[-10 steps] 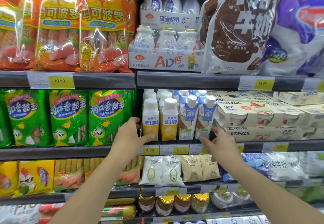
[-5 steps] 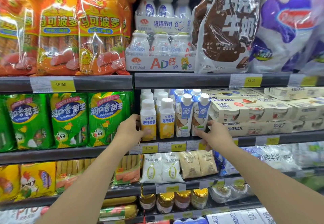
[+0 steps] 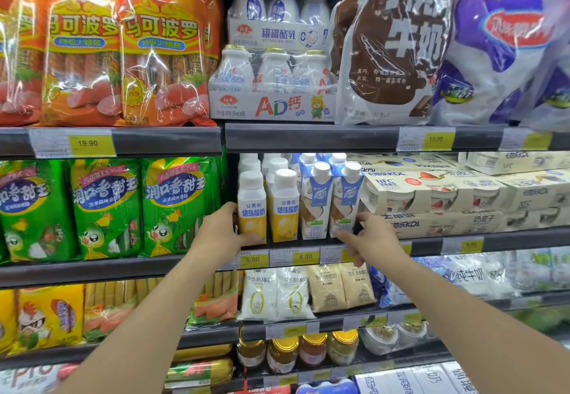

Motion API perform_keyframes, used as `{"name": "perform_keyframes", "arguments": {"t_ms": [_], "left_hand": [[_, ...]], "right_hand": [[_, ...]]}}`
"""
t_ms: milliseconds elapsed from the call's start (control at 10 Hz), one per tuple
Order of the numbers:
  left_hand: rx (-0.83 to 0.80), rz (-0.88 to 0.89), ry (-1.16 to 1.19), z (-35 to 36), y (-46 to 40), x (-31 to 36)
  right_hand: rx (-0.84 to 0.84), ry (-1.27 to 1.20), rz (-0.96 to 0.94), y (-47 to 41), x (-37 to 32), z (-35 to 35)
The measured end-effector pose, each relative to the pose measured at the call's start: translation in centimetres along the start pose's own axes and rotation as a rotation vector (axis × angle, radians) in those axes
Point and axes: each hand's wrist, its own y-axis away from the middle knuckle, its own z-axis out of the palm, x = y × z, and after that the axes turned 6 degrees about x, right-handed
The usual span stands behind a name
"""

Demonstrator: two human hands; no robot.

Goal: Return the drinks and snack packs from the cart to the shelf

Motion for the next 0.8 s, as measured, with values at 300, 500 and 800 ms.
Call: {"name": "perform_keyframes", "arguments": {"t_ms": [300, 500, 800], "left_hand": [[0.027, -0.014, -0.012, -0.3, 0.7, 0.0], [-0.03, -0.009, -0.049, -1.7, 2.2, -0.3], [-0.124, 0.066, -0.206, -2.7, 4.7, 0.3]], "right_hand": [[-0.032, -0.01, -0.01, -0.3, 0.3, -0.1], [-0.027, -0.016, 0.01, -0.2, 0.3, 0.0], [-0.01, 0.058, 0.003, 2.2, 0.9, -0.4]]}}
